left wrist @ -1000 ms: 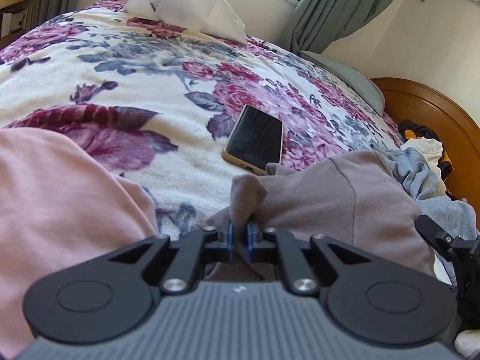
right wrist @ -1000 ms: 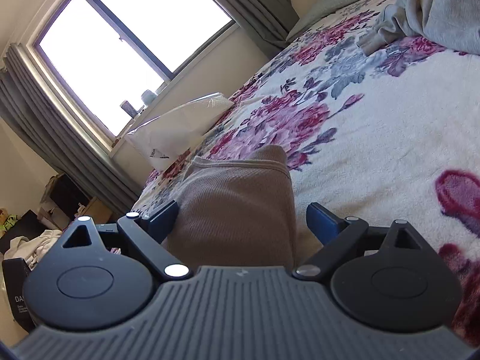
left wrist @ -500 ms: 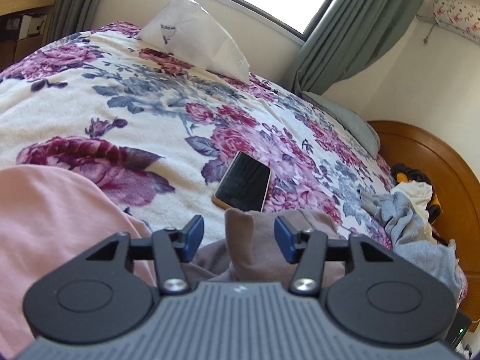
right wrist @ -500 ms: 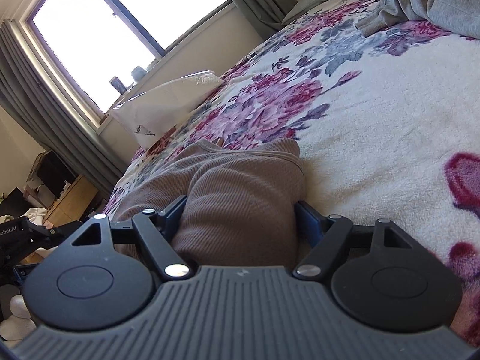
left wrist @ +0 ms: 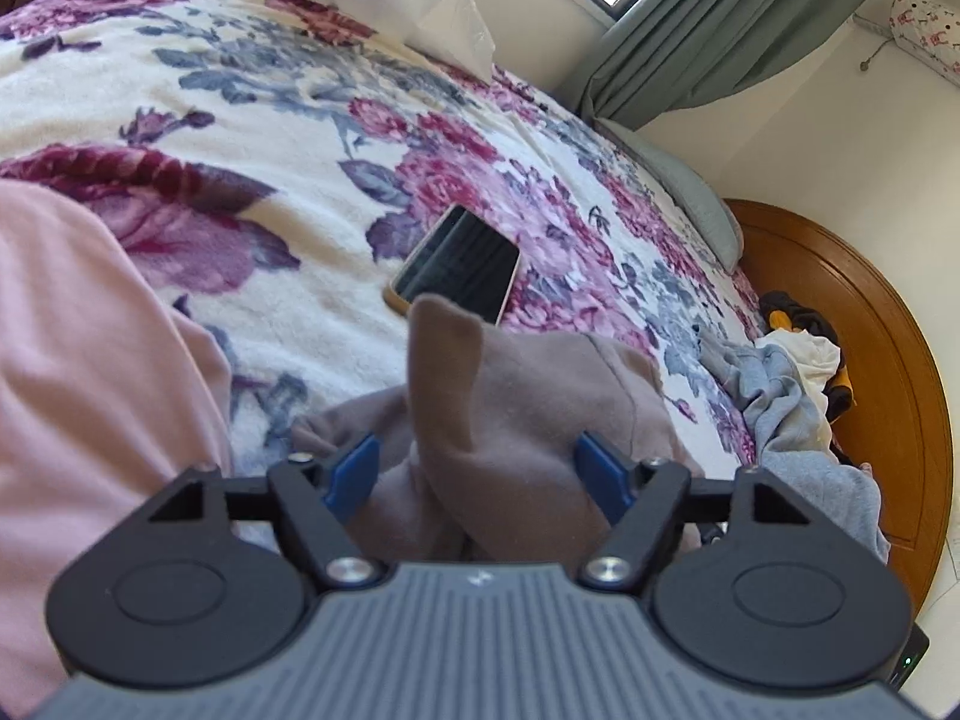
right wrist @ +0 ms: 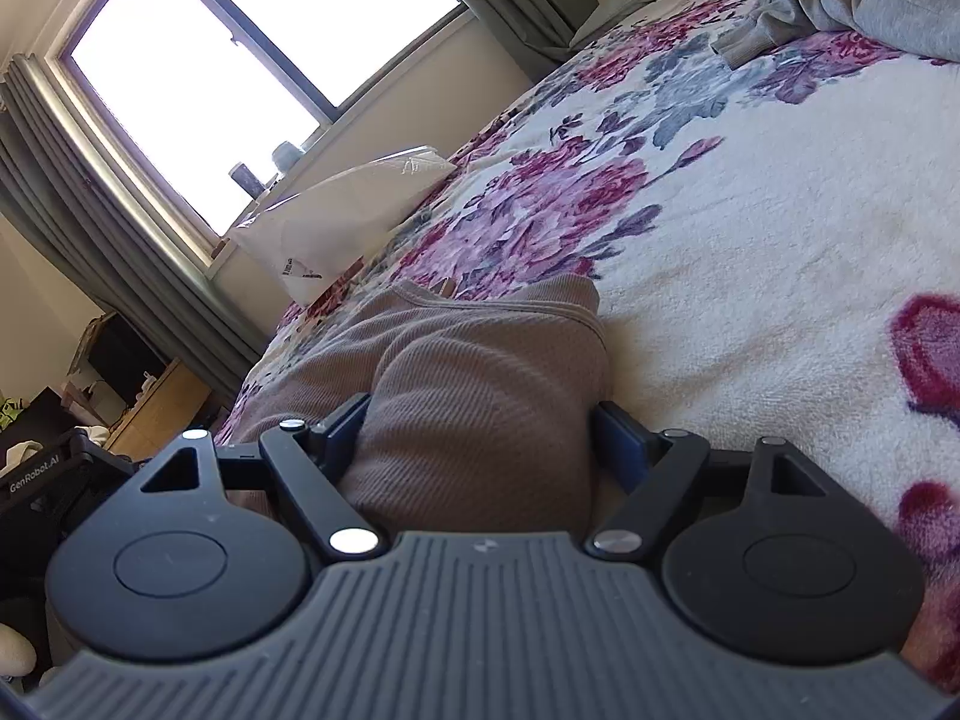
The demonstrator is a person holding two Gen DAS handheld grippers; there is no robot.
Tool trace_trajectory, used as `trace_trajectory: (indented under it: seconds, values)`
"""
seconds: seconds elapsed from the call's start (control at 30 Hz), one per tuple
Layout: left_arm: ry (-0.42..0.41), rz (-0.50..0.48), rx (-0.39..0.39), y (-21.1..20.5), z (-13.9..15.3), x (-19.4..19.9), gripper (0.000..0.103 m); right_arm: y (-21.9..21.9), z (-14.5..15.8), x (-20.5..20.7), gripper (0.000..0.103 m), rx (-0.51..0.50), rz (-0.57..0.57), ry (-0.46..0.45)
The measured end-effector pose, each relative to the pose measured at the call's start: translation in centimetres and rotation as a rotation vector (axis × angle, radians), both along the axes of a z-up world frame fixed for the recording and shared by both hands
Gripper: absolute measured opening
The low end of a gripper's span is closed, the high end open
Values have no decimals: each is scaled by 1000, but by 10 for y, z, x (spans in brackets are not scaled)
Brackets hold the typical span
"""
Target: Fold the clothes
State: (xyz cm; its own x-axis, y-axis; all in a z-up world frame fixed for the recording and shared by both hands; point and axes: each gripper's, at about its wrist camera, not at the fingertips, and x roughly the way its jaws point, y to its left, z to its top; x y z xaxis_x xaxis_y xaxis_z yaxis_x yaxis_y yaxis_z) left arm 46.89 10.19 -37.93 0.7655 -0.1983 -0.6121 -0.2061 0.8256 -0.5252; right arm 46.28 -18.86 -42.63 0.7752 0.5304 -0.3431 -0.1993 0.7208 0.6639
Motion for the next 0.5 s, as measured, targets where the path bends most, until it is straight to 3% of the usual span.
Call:
trace_trajectory:
  seconds: [0.27, 0.5]
  values:
    - [13, 102, 88, -9, -3, -3, 87, -1, 0, -1, 79, 7, 8, -7]
    - [42, 81, -51, 5, -15, 4, 100, -6, -2, -1, 79, 47, 25, -16]
